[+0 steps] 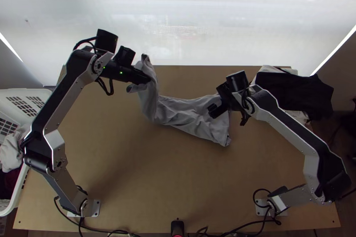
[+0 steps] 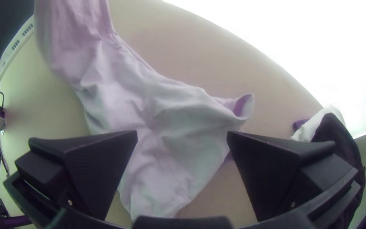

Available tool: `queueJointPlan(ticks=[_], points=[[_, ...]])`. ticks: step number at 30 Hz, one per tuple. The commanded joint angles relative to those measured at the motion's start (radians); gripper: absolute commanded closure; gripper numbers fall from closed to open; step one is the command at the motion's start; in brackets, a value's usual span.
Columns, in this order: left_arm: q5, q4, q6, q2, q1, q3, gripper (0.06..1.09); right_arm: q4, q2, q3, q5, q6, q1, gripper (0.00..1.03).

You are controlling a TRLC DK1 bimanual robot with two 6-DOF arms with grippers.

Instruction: Fold the t-shirt

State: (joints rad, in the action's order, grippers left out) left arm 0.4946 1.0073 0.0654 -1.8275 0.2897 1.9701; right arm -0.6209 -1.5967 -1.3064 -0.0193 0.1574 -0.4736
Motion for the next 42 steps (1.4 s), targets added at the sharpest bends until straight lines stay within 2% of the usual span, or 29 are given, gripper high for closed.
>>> queueJointPlan(ticks=[1, 6, 13, 17, 21, 29, 40, 41, 42], points=[[0.002, -0.032, -0.039, -0.046, 0.112, 0.075, 1.05, -0.076, 0.13, 0.012, -0.024, -0.004, 0.101, 0.05], [0.001, -0.05, -0.053, -0.107, 0.204, 0.108, 1.05, -0.076, 0.195, 0.067, -0.025, -0.045, 0.171, 0.05], [0.001, -0.095, -0.087, -0.216, 0.299, 0.181, 1.05, -0.076, 0.279, 0.148, -0.025, -0.05, 0.244, 0.05], [0.001, -0.111, -0.105, -0.311, 0.335, 0.268, 1.05, -0.076, 0.313, 0.196, -0.027, -0.05, 0.253, 0.05], [0.002, -0.202, -0.165, -0.362, 0.367, 0.294, 1.05, -0.076, 0.322, 0.213, -0.027, -0.061, 0.254, 0.05], [0.002, -0.254, -0.239, -0.429, 0.433, 0.296, 1.05, -0.076, 0.316, 0.22, -0.027, -0.065, 0.263, 0.05], [0.002, -0.288, -0.277, -0.535, 0.509, 0.296, 1.05, -0.073, 0.297, 0.222, -0.027, -0.07, 0.267, 0.05], [0.002, -0.286, -0.277, -0.549, 0.519, 0.296, 0.96, -0.071, 0.296, 0.228, -0.027, -0.07, 0.267, 0.05], [0.004, -0.283, -0.274, -0.558, 0.525, 0.294, 0.78, -0.066, 0.296, 0.234, -0.027, -0.07, 0.268, 0.05]])
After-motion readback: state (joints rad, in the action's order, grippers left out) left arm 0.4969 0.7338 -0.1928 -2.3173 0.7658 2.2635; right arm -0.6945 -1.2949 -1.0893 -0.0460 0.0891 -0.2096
